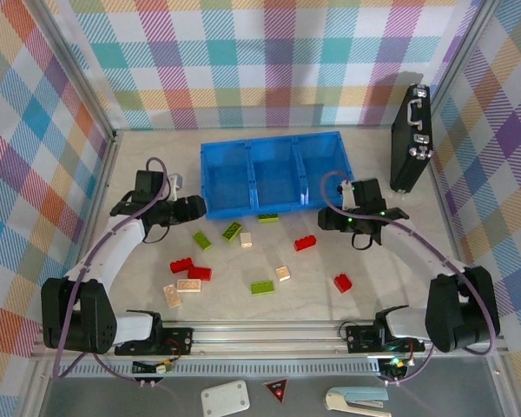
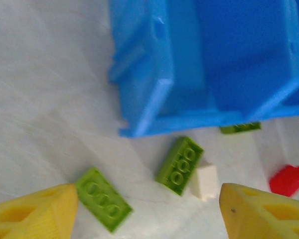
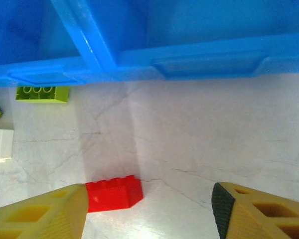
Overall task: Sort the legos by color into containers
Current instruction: Move the container to the top-center of the table.
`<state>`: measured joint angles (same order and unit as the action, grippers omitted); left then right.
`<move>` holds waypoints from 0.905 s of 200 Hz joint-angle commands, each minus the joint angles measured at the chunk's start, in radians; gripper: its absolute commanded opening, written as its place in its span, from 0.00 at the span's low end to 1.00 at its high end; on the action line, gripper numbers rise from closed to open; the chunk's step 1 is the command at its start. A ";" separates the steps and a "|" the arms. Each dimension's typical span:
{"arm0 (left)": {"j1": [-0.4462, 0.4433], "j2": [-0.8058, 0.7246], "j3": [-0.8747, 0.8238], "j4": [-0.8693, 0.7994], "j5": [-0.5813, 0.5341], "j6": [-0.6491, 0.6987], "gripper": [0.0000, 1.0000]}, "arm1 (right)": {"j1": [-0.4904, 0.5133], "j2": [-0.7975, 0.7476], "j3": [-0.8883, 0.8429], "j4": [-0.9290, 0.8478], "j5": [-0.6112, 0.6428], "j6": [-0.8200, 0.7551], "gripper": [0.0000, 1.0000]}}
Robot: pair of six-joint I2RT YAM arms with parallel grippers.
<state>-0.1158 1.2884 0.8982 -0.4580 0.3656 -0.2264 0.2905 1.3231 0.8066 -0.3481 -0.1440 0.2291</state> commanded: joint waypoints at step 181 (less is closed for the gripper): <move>-0.028 0.347 0.091 0.228 0.144 -0.163 0.31 | 0.116 0.385 0.275 0.005 -0.077 0.104 0.51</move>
<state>-0.1352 1.6054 0.9321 -0.2478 0.5583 -0.3855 0.3973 1.6844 1.0374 -0.3347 -0.1967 0.3195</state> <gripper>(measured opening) 0.315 0.512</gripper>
